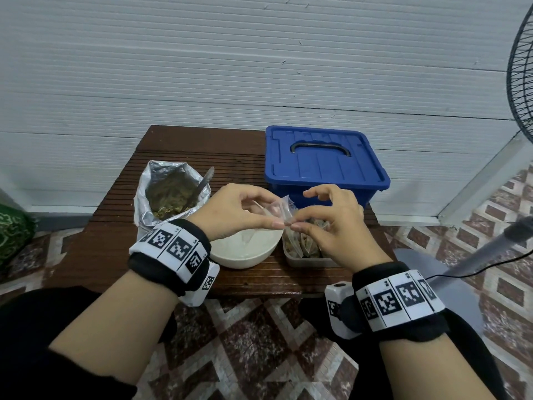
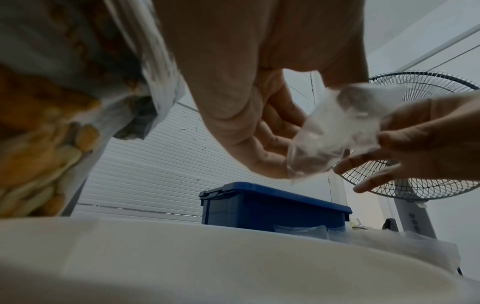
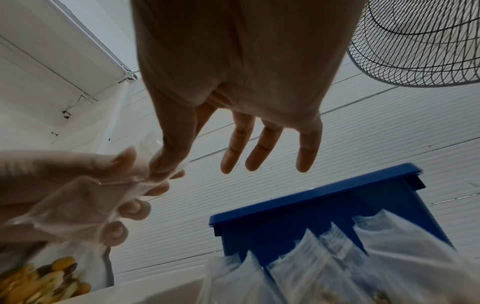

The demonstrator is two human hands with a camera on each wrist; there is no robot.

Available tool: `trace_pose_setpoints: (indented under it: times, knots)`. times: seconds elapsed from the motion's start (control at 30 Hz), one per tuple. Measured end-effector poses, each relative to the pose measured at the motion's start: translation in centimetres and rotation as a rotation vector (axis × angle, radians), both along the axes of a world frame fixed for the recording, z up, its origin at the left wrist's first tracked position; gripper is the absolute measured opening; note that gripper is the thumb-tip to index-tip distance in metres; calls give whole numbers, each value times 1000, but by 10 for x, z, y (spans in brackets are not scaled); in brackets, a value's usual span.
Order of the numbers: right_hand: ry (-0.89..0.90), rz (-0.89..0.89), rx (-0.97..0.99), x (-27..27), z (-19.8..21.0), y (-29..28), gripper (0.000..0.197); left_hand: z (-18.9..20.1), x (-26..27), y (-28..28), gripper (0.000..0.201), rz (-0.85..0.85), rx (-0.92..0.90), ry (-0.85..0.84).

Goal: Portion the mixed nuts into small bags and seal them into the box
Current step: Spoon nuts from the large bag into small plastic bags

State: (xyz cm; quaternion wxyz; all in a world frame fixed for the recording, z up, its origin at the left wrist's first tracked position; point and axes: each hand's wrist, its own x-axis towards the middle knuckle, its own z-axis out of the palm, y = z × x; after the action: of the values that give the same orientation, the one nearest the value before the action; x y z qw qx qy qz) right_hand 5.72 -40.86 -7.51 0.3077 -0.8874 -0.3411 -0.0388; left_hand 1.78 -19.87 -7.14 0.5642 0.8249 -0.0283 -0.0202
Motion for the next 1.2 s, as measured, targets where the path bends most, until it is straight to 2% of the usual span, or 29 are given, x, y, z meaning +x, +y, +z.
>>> trace_pose_setpoints:
  times: [0.4, 0.6, 0.73, 0.87, 0.97, 1.07, 1.2]
  knots:
    - [-12, -24, -40, 1, -1, 1, 21, -3, 2, 6, 60, -93, 163, 54]
    - [-51, -10, -11, 2, -5, 1, 32, 1, -1, -2, 57, -31, 128, -15]
    - [-60, -11, -30, 2, -5, -1, 25, -1, -1, -3, 60, -42, 115, -11]
    - [-65, -5, -13, 2, -5, 0, 29, -3, 0, -2, 53, -29, 99, -11]
    - [-12, -22, 38, 3, -4, -2, 24, -3, 0, -2, 46, -8, 61, -38]
    - [6, -52, 182, 4, -1, -3, 26, 1, 0, -2, 33, 27, 33, -76]
    - [46, -82, 360, 2, 8, -2, 25, 12, -3, -1, 34, 43, 31, -125]
